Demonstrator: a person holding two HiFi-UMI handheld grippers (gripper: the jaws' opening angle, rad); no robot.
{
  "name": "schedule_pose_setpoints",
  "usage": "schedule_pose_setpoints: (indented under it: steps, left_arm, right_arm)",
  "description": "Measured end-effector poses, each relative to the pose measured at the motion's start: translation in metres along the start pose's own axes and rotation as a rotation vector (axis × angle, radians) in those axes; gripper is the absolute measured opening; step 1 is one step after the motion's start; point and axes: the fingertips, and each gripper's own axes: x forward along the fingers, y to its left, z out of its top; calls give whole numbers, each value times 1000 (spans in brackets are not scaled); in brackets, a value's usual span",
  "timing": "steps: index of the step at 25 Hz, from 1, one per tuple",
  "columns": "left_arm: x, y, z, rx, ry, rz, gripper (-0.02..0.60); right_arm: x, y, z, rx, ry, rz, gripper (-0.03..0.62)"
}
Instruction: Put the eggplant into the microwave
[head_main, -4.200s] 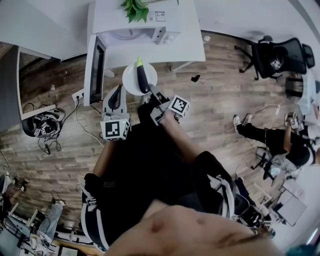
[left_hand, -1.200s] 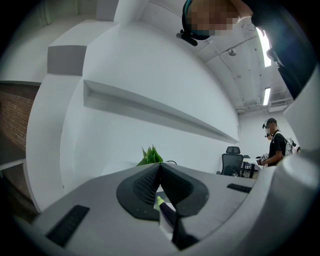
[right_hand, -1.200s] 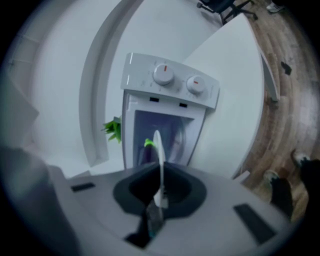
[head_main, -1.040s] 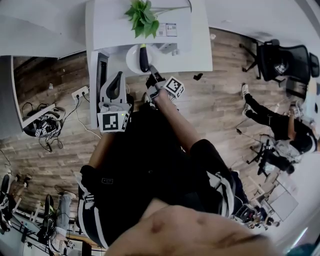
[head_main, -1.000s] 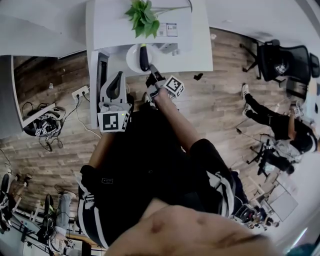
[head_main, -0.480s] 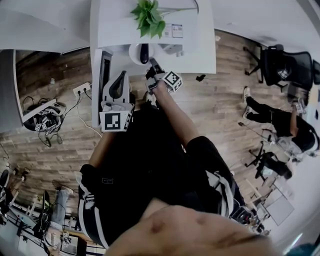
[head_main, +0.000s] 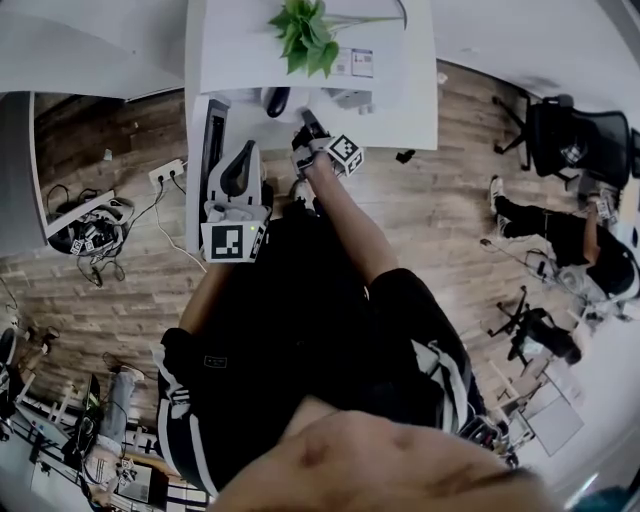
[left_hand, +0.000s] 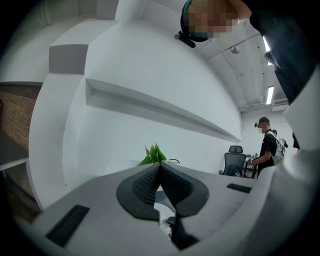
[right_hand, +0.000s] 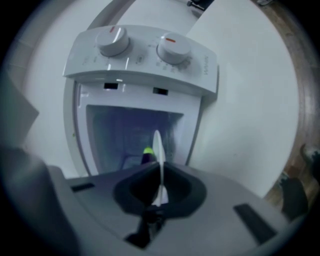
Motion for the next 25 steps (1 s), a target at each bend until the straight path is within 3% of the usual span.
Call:
schedule_pose_setpoints:
  steps: [25]
  left_arm:
    - [-1, 18, -1, 15, 20, 21, 32]
  right_arm:
    - [35, -12, 6, 35, -22, -3, 38]
